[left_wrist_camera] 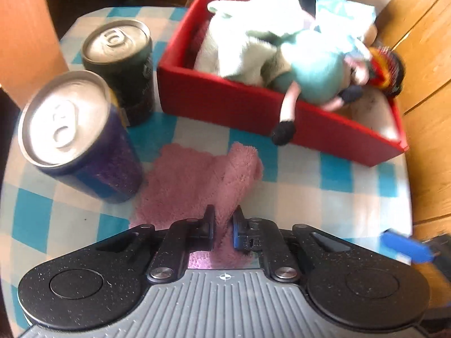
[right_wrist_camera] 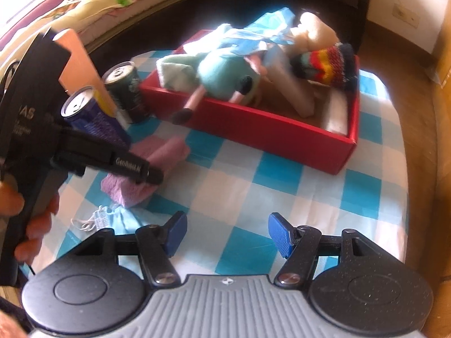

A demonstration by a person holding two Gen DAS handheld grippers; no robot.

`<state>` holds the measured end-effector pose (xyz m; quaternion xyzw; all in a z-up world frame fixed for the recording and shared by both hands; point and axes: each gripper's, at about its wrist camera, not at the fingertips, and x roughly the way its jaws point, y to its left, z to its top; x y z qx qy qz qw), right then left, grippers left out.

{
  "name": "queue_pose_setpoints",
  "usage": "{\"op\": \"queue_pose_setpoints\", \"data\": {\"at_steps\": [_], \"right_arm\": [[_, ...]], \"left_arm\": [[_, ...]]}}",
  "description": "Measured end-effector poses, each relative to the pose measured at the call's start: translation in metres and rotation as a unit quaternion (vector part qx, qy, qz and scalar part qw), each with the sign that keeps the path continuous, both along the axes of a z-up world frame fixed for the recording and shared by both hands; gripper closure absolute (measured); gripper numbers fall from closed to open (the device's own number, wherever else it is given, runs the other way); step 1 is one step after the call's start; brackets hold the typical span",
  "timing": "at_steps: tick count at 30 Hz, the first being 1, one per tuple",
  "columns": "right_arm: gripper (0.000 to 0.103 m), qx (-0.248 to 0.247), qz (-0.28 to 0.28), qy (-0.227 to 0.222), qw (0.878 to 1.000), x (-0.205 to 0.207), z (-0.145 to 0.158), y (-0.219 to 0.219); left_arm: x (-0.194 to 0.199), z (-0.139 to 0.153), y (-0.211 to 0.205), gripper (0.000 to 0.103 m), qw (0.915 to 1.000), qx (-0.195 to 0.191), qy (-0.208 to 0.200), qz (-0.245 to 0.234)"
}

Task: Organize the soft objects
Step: 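Lift the pink towel with left tool while right tool moves to the second blue mask, then carry the pink towel toward the box with left tool while right tool grasps the blue mask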

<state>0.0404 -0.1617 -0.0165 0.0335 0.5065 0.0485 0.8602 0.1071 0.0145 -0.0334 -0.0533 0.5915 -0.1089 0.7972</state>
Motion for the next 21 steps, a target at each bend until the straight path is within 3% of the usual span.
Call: {"op": "queue_pose_setpoints", "data": {"at_steps": [7,9,11,21], "right_arm": [[0.061,0.012,0.059,-0.008,0.998,0.006,0.0,0.038],[0.052,0.017,0.085,0.002,0.996,0.011,-0.005,0.053],[0.05,0.016,0.101,0.008,0.995,0.016,-0.012,0.069],[0.05,-0.032,0.137,0.061,0.988,0.029,-0.061,0.097]], "left_arm": [[-0.005,0.058,0.034,0.095,0.9961,-0.059,-0.062,0.021],[-0.008,0.067,0.037,0.095,0.995,-0.063,-0.073,0.024],[-0.009,0.074,0.041,0.095,0.9946,-0.068,-0.073,0.03],[-0.009,0.063,0.052,0.095,0.9961,-0.061,-0.055,0.032]]}}
